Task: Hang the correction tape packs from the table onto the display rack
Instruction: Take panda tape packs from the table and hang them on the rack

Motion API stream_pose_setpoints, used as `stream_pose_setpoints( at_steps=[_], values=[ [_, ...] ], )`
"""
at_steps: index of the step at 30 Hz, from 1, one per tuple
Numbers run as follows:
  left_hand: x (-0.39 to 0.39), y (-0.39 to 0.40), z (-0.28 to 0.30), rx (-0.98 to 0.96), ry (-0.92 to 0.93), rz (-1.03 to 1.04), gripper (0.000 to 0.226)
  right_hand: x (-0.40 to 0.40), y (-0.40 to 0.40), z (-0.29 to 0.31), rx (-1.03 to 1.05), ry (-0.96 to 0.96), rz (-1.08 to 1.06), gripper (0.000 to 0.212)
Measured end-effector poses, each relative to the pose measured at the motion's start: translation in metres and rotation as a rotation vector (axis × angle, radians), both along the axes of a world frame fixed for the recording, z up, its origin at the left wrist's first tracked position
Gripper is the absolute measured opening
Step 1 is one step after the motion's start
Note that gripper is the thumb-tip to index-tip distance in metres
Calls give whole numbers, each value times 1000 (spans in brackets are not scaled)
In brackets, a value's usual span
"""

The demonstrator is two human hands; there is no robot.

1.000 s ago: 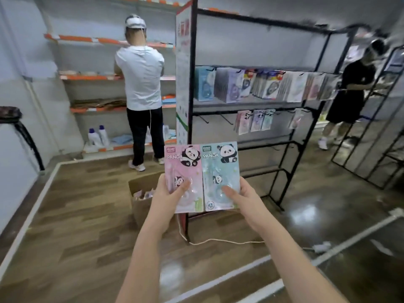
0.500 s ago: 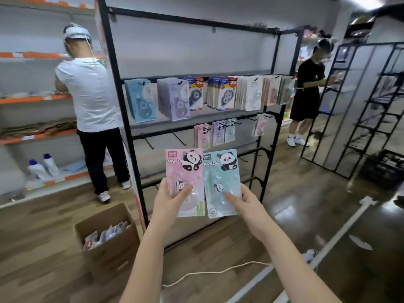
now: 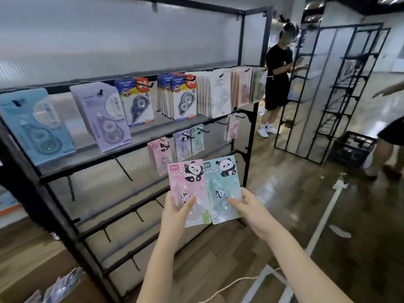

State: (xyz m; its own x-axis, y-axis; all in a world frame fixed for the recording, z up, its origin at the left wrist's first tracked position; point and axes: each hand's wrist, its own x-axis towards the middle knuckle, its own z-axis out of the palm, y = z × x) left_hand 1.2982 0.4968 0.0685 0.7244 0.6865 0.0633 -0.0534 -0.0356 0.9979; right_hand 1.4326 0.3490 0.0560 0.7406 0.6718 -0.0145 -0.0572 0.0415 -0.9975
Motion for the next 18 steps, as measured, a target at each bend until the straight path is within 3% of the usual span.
stream_pose_setpoints(
  at_steps=[8, 18],
  values=[
    [129, 0, -28, -89, 44, 27, 46, 136, 2, -17, -12, 85, -2, 20],
    [250, 5, -41, -164, 56, 258, 28, 280, 53, -35, -124, 120, 62, 24]
  ],
)
